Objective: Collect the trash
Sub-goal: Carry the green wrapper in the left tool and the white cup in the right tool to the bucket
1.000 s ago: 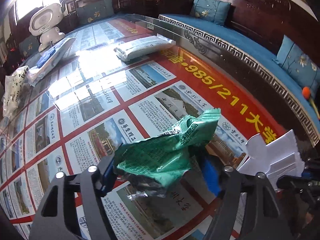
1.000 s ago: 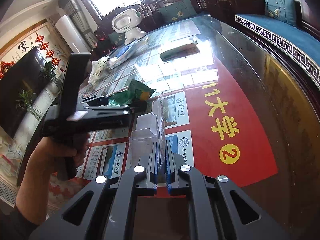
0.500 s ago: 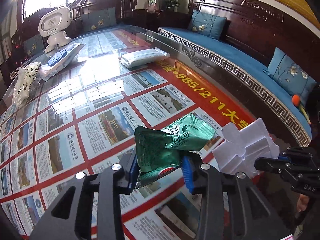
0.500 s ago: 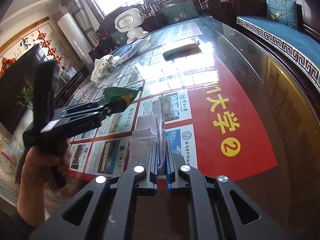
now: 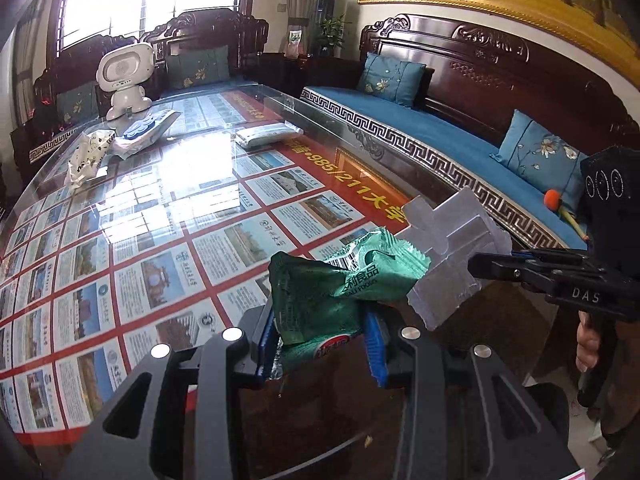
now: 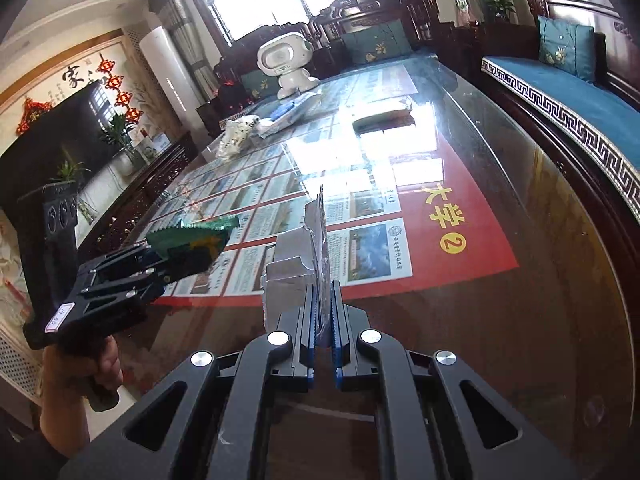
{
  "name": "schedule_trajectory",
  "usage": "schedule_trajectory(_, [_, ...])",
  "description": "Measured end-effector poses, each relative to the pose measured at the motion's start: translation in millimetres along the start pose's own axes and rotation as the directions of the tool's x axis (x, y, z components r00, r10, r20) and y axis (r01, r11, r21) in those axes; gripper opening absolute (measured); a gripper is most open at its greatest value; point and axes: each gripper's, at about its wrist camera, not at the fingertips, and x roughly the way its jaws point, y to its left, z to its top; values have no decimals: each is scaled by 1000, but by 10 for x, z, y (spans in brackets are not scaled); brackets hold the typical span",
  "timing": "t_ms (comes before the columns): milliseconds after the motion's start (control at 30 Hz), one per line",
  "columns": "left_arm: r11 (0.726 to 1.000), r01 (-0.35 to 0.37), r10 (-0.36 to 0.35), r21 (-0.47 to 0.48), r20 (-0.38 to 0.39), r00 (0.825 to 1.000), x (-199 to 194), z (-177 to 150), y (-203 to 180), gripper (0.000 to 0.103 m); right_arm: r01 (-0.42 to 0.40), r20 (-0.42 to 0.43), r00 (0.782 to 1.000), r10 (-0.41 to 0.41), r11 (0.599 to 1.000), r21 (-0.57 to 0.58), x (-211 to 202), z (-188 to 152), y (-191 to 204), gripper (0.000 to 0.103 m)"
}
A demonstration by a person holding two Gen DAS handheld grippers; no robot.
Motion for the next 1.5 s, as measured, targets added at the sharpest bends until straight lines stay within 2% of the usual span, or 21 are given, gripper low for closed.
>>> schedule_trajectory(100, [1000, 7, -8, 14, 14, 1000, -281, -186, -140, 38, -6, 13, 1000, 6, 1000, -31, -235, -138, 149, 7])
schedule_trajectory(233, [998, 59, -58, -8, 33, 998, -674, -496, -279, 38, -25, 26, 999, 26, 997, -69, -553, -396, 364, 7])
schedule_trajectory(400, [998, 55, -54, -13, 62, 997, -1164, -955, -453, 38, -60, 16, 998, 62, 991, -119, -935, -876, 644, 7])
schedule_trajectory(700, [999, 46, -46, -15, 14, 999, -1551, -1816, -812, 38, -94, -68, 994, 85, 984, -153, -1128, -1670, 840, 7])
schedule_trajectory(833, [993, 46, -55, -104, -84, 995, -1390, -2251, -886, 38, -82, -108, 992, 65, 984, -156, -1077, -2042, 850, 7])
schedule_trajectory(1000, [979, 39, -86, -198, -233, 969, -1073, -2806, -935, 38, -68, -182, 982, 47, 991, -112, -910, -2441, 747, 7])
schedule_trajectory(1100, [975, 32, -95, -218, -288, 953, -948, -2977, -946, 38, -48, -208, 978, 27, 994, -99, -877, -2590, 717, 7])
schedule_trajectory(1333, [973, 10, -94, -232, -351, 932, -729, -3187, -921, 38, -16, -227, 974, -6, 995, -96, -811, -2669, 674, 7])
schedule_trajectory(1433, [972, 2, -98, -235, -397, 913, -586, -3252, -948, 47, -16, -243, 970, -9, 995, -101, -755, -2682, 689, 7])
schedule_trajectory(1500, [967, 10, -123, -254, -433, 893, -488, -3330, -950, 58, -11, -247, 969, -16, 994, -104, -747, -2691, 660, 7])
